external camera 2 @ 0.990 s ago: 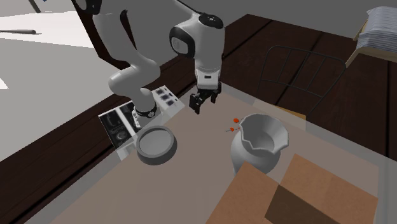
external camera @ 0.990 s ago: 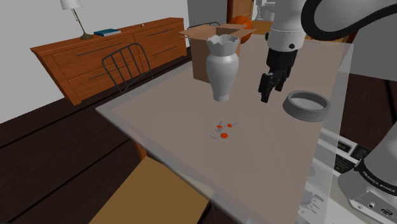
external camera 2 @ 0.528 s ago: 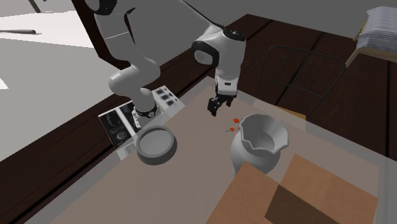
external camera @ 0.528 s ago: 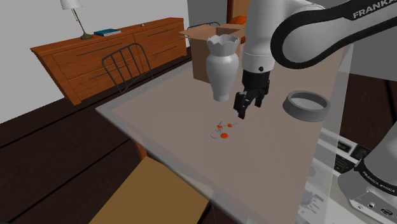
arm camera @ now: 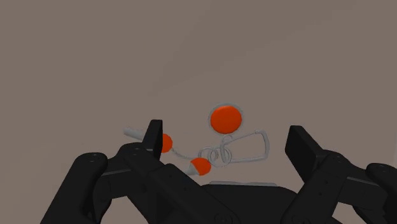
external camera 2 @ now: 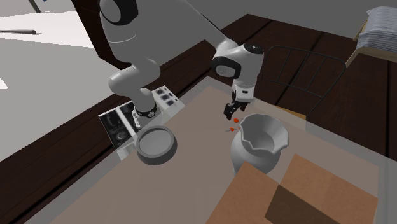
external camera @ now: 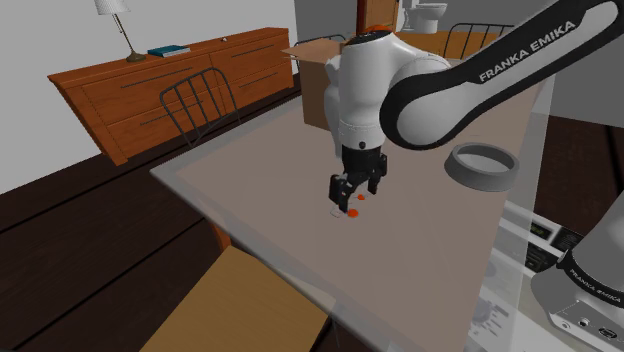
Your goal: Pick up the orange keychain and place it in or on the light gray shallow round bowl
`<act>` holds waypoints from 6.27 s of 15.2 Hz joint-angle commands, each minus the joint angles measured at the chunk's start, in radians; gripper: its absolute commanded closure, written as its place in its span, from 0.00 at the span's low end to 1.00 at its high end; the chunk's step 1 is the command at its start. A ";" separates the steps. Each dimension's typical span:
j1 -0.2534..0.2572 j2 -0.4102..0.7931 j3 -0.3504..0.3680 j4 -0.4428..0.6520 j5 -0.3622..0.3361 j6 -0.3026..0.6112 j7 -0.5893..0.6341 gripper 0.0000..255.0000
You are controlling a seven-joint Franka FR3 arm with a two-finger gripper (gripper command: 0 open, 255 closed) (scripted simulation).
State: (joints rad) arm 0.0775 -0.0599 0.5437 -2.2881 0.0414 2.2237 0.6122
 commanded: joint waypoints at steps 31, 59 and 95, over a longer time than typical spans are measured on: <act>0.002 0.019 0.007 0.011 -0.010 0.006 0.020 1.00; -0.017 -0.463 -0.207 -0.196 0.138 -0.256 -0.308 1.00; -0.214 -0.837 -0.627 -0.648 -0.121 -0.195 -0.744 1.00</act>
State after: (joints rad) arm -0.1376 -0.8987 -0.0837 -2.9328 -0.0802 2.0278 -0.1324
